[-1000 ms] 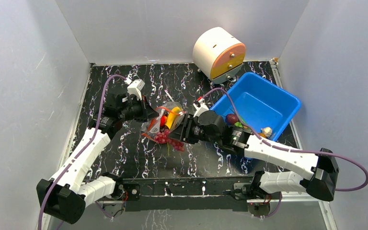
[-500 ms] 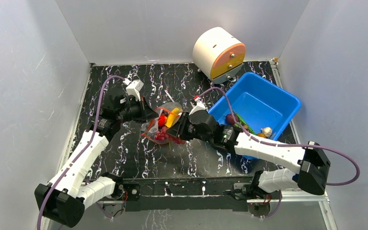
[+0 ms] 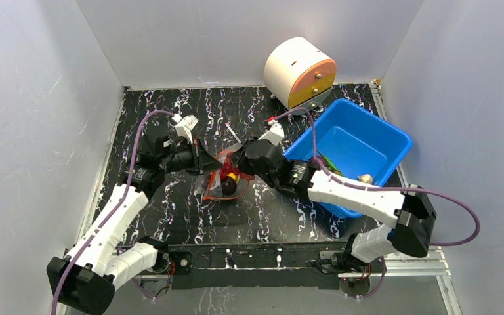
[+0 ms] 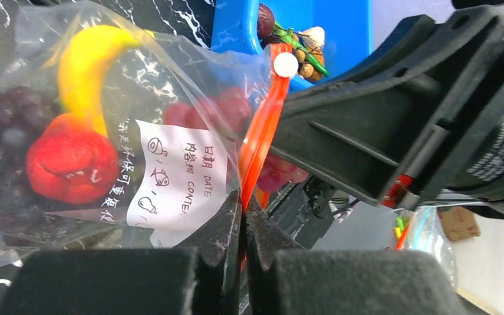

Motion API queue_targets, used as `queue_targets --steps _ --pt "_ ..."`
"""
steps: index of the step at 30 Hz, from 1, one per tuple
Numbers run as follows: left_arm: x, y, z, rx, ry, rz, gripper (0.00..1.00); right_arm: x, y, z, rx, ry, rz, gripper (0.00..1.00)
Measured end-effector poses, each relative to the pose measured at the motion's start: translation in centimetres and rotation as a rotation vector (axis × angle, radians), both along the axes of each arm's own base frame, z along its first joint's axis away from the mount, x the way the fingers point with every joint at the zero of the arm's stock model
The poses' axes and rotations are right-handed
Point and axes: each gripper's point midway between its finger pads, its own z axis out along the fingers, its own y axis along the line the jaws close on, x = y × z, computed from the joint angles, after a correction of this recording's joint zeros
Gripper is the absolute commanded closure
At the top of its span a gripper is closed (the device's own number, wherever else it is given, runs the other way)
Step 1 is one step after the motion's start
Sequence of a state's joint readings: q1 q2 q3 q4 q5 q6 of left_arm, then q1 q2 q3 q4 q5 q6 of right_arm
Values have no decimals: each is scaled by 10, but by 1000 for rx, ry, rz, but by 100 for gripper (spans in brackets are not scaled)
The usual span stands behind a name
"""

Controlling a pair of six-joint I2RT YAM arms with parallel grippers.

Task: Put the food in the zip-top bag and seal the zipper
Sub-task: Place the fake fruit in the zipper food storage bag.

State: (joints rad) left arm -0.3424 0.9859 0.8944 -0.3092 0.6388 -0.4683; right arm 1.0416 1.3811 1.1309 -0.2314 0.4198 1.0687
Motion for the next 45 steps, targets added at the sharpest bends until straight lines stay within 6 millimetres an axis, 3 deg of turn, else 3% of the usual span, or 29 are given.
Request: queue_targets --steps 9,15,22,25,30,37,45 --pt "2 -6 5 -88 55 42 100 16 1 -38 -139 22 -53 84" --pt "6 -7 9 -112 61 67 100 19 11 -35 -95 23 -58 81" --pt "9 -4 11 -106 46 99 100 29 23 -37 -76 7 -75 70" --pt "10 -3 10 -98 41 110 100 30 25 -38 -83 -2 -63 60" --pt "14 1 10 -85 21 132 100 28 30 -36 -125 -49 9 49" --pt "16 5 5 -49 1 140 100 19 27 -30 -218 -133 140 46" --pt "21 14 -9 40 -42 145 100 -8 6 12 -295 -260 324 49"
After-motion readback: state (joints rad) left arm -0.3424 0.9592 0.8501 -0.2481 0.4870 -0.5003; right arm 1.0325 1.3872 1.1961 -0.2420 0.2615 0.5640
